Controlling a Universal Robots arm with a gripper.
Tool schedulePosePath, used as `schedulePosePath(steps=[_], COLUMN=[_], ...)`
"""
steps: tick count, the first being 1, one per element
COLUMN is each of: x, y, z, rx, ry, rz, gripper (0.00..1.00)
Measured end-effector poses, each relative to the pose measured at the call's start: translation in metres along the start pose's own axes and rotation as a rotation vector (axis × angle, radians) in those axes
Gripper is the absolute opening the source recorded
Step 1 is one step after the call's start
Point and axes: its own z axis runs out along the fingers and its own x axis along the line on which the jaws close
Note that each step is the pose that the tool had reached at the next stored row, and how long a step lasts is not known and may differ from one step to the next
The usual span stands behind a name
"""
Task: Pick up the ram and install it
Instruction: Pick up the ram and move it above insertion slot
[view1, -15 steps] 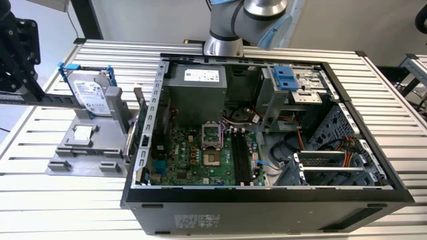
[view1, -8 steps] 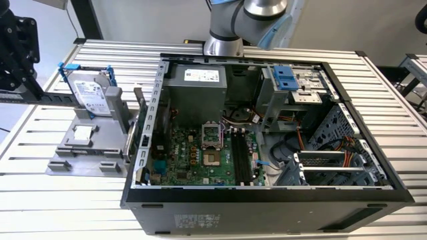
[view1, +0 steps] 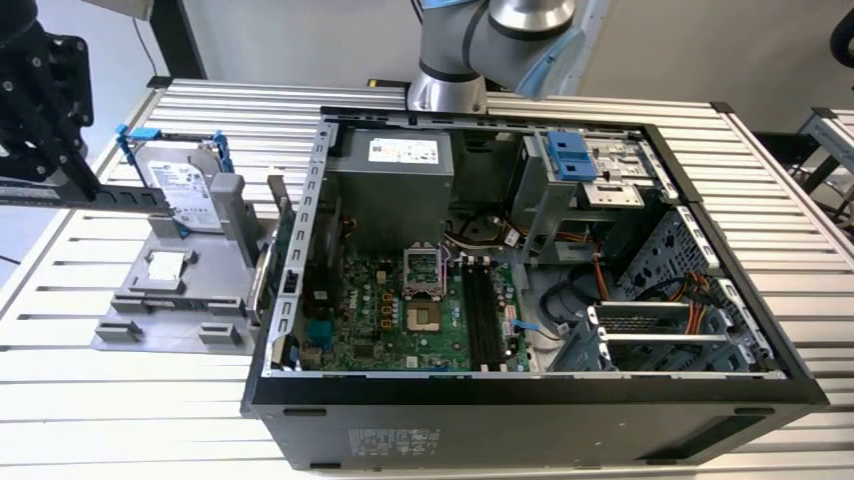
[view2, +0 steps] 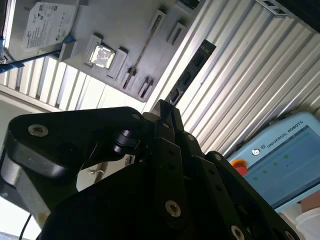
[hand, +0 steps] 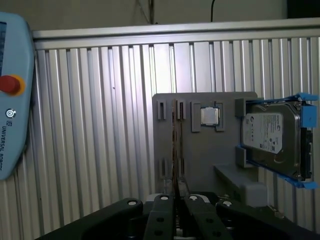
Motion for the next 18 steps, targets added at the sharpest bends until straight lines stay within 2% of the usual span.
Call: schedulePosePath(steps=[8,18], x=[-0.0015,-0.0031], y=[-0.0197,-0.0393], z=[-0.0003,-0.0006], rx=[-0.0021,-0.0031], ry=[0.0002,0.0002], rz=[0.000,0.000], gripper=[0.00,0.00])
